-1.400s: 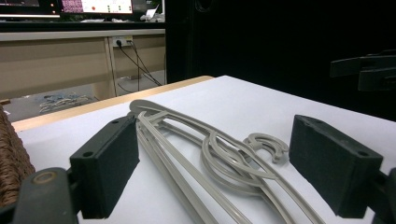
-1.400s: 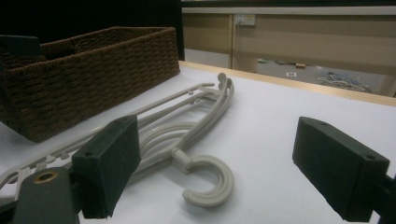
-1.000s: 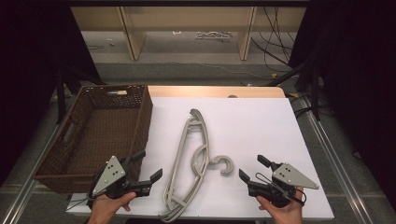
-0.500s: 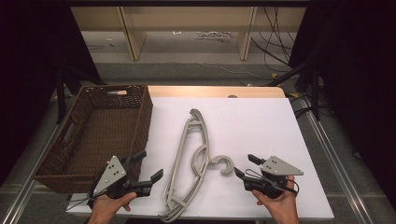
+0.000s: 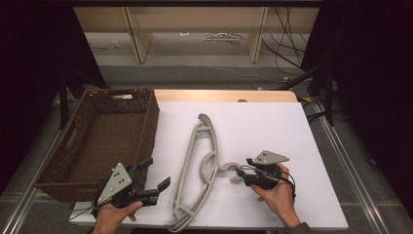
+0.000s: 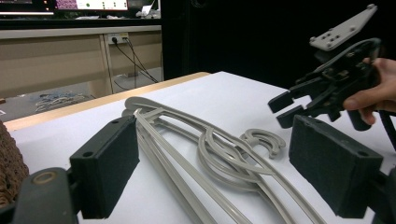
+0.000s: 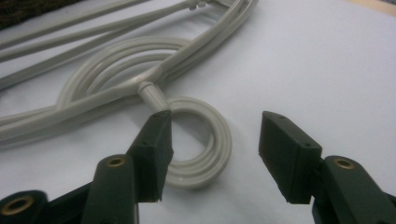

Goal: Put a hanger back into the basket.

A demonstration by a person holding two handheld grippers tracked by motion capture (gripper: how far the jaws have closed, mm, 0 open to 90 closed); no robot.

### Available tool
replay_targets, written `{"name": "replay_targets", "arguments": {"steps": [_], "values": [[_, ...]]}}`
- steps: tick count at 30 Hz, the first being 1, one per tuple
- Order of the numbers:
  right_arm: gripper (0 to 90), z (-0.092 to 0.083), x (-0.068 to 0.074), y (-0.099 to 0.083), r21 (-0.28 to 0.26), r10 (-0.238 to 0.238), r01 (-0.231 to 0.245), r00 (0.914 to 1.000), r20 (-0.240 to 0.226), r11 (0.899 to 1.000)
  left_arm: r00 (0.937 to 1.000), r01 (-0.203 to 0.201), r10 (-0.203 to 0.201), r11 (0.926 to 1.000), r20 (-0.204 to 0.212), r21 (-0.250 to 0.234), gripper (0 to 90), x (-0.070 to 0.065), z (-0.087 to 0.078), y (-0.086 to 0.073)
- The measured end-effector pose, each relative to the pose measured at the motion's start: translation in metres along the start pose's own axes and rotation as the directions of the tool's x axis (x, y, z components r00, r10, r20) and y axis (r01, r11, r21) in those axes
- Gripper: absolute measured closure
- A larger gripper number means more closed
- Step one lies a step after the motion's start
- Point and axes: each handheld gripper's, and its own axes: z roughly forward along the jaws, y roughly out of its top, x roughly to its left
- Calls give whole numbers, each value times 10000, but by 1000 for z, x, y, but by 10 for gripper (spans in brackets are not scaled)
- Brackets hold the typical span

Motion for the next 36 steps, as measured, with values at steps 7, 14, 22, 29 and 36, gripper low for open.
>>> {"name": "replay_targets", "arguments": {"steps": [7, 14, 22, 29, 36], "values": [[514, 19, -7, 4, 804, 182, -166, 9997, -190, 9966, 10000, 9, -9, 10000, 12, -9, 160, 0, 0, 0], [554, 29, -11, 3, 1218, 473, -420, 9980, -412, 9917, 10000, -37, 37, 10000, 32, -6, 159, 0, 0, 0], [642, 39, -12, 3, 1701, 961, -833, 9930, -681, 9819, 10000, 17, -17, 10000, 44, 12, 159, 0, 0, 0], [721, 43, -12, 4, 1735, 791, -692, 9956, -505, 9824, 10000, -5, 4, 10000, 61, 43, 159, 0, 0, 0], [745, 40, -6, 11, 1696, 60, -5, 9995, -320, 9855, 10000, 12, -12, 10000, 65, 51, 160, 0, 0, 0]]}}
